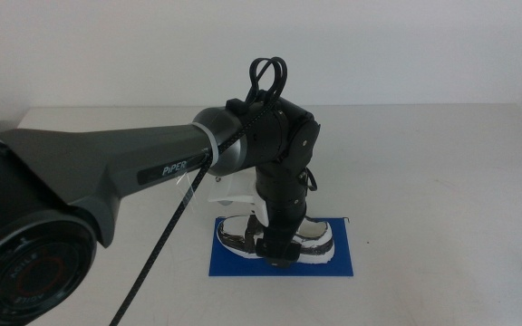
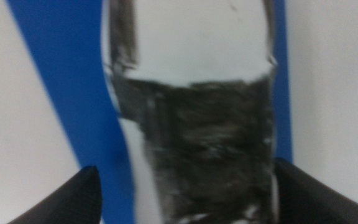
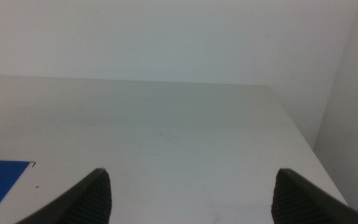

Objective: Use one arm to grab the shoe from the table and place it on the mat.

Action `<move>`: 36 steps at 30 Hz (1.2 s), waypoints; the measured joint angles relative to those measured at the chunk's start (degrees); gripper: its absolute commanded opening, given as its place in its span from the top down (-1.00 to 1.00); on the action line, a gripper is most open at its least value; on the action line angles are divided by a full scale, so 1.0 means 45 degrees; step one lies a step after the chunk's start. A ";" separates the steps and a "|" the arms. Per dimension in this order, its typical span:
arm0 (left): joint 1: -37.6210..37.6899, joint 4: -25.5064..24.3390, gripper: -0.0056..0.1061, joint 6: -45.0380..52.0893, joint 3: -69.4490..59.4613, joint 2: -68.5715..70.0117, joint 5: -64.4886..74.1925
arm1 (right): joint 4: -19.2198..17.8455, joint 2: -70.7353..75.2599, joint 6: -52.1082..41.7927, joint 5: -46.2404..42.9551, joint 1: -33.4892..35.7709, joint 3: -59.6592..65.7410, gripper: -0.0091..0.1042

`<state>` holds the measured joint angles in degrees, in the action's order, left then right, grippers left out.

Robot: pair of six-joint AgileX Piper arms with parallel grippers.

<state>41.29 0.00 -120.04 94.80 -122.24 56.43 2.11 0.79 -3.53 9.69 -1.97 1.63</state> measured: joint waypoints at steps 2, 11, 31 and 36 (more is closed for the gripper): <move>0.0000 0.0000 -0.71 0.0000 0.0004 0.0116 0.0375 | 0.0000 0.0000 0.0000 0.0000 0.0000 0.0000 -0.33; 0.0000 0.0000 -0.71 0.0000 0.0014 0.1358 0.1917 | 0.0000 0.0000 0.0000 0.0000 0.0000 0.0000 -0.33; 0.0000 -0.4508 -0.71 0.2835 0.0318 0.5535 0.2256 | 0.0000 0.0000 0.0000 0.0000 0.0000 0.0000 -0.33; 0.0000 -0.5759 -0.71 0.7788 0.0378 0.6657 0.2874 | 0.0000 0.0000 0.0000 0.0000 0.0000 0.0000 -0.33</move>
<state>41.29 -25.92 -85.00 96.50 -92.29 69.37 2.11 0.79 -3.53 9.69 -1.97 1.63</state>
